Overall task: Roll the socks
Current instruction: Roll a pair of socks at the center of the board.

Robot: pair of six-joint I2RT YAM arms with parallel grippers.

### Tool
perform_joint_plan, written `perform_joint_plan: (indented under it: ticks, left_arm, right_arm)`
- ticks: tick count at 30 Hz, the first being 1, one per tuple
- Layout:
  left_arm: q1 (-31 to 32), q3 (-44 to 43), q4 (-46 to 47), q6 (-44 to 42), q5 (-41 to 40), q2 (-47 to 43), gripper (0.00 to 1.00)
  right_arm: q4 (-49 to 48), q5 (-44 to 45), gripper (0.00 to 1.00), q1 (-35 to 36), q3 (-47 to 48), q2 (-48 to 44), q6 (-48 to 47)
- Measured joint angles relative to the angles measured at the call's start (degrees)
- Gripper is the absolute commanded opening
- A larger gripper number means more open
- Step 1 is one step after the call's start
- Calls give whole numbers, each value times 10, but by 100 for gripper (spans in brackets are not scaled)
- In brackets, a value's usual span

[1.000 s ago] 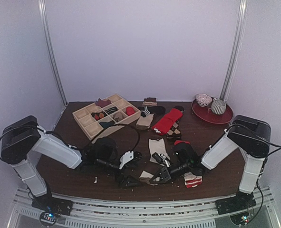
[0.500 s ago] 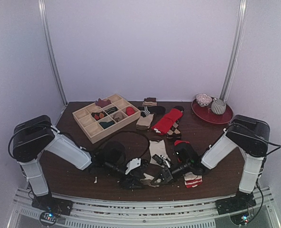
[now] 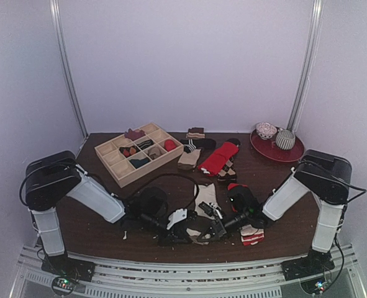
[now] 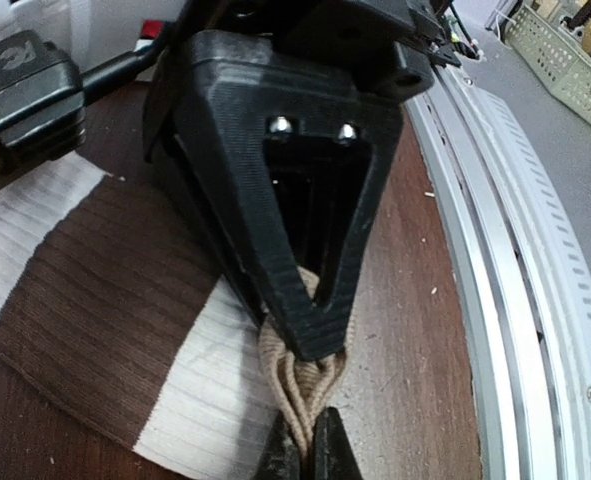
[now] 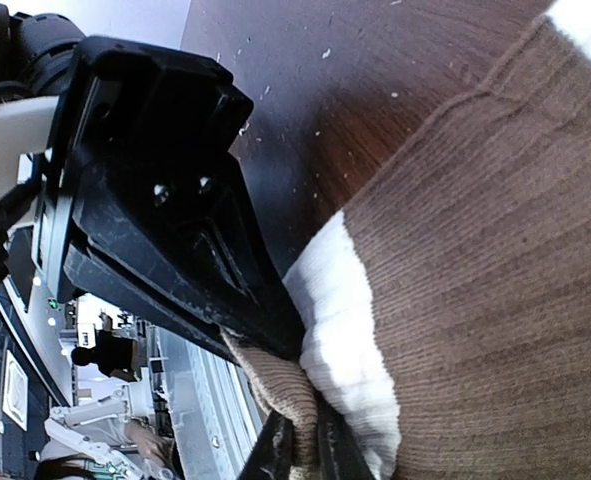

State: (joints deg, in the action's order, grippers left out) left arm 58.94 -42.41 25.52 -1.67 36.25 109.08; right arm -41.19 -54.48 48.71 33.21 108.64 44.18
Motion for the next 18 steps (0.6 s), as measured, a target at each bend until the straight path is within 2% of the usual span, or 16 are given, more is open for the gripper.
perform_joint_plan:
  ticks: [5,7,11,14,18]
  left_arm:
    - [0,-14,-36,64,-12,-3,0]
    - [0,-19,-63,104,-17,-10,0]
    - [0,-24,-111,174,-14,-22,0]
    - [0,-38,-144,209,-2,-22,0]
    - [0,-68,-188,230,11,-10,0]
  right_arm:
    - [85,30,30,1,8,-45,-61]
    - [162,84,35,0,8,-117,-125]
    - [213,176,43,9,-3,-230,-217]
    - [225,252,44,45,-20,-304,-296]
    - [228,351,46,129,-41,-324,-390]
